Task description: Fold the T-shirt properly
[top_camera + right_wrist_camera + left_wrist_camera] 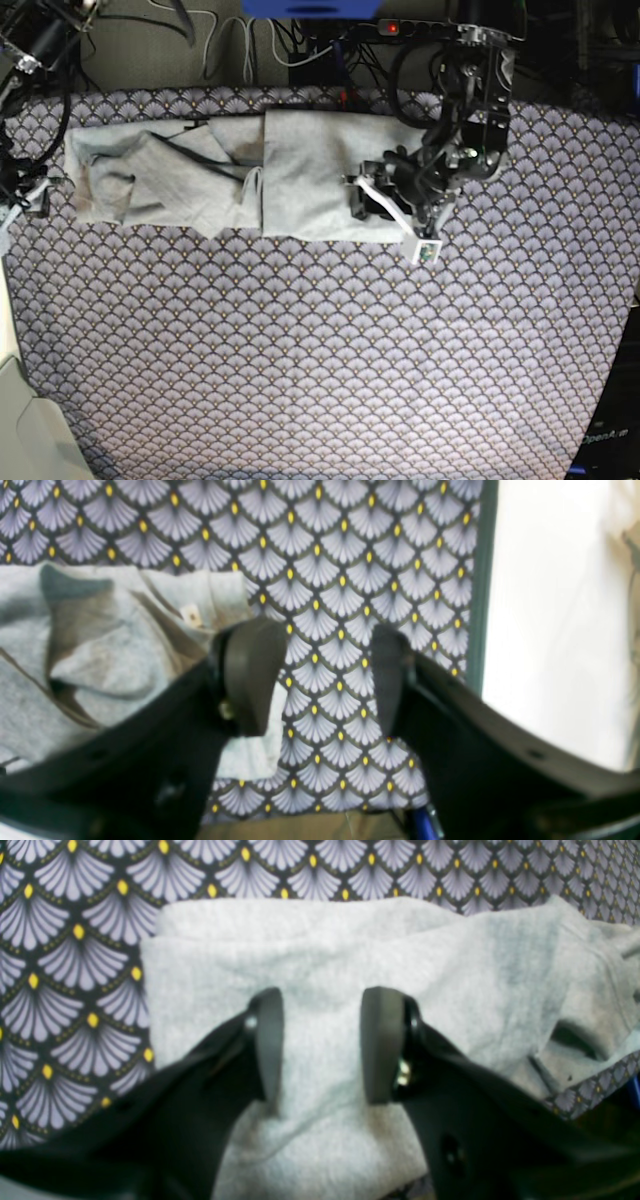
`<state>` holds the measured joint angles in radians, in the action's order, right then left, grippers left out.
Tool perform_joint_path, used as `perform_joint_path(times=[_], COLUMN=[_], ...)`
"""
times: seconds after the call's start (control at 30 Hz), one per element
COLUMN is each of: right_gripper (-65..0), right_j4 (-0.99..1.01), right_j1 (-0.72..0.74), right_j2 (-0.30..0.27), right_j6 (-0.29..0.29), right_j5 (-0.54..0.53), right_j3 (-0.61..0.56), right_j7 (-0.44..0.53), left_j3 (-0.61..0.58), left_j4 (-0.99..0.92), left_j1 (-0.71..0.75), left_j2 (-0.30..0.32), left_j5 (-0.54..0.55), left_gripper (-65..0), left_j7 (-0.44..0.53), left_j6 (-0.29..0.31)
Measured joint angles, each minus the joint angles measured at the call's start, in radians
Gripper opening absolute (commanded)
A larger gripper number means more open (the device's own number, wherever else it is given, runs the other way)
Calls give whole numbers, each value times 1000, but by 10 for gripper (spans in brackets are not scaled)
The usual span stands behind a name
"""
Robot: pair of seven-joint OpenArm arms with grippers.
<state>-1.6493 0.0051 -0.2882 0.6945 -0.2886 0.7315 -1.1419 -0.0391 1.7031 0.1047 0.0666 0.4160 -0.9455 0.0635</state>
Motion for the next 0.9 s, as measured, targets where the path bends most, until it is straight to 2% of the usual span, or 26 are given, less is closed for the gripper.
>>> perform_joint_path(times=[0.13,0.4,0.53,0.73,0.9], right_gripper=[-309,-309,-309,-309,-309], right_j4=[10,11,23,154,159], right_j1=[7,13,14,43,50], right_j2=[45,113,116,108,103], right_j6=[0,0,0,0,0], right_j5=[15,5,3,18,10], right_j3=[62,54,54,54,54], right_j7=[-48,-71,-62,-66,-63], left_j3=[0,5,5,5,5], left_j4=[0,0,0,0,0], left_j1=[1,0,0,0,0], left_j2=[0,0,0,3,3], left_j5=[0,0,0,1,0], left_gripper=[-399,-399,-399,-399,-399], left_j7=[0,0,0,0,0], left_j6=[0,0,0,0,0])
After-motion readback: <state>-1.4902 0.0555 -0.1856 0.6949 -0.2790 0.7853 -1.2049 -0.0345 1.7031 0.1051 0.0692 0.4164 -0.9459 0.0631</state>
